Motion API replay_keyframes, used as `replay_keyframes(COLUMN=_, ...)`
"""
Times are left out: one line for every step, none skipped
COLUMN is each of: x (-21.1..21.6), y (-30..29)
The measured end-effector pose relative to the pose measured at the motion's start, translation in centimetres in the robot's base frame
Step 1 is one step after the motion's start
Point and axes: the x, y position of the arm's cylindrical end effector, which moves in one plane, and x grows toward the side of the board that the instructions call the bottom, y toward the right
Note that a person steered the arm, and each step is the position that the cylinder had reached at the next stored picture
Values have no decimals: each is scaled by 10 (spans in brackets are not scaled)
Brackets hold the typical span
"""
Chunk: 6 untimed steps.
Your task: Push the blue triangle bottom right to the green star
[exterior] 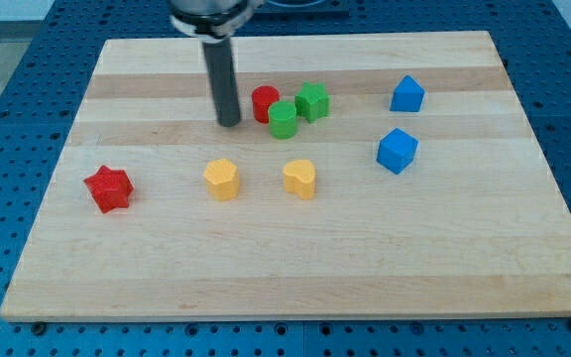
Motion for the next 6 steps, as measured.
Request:
replay_keyframes(x=-24, y=-21)
replay_keyframes(x=-61, y=5)
replay_keyframes(x=-90, y=91)
replay_keyframes(x=-105, y=213)
replay_keyframes(x=-89, y=310)
replay_keyframes(x=-53, y=308)
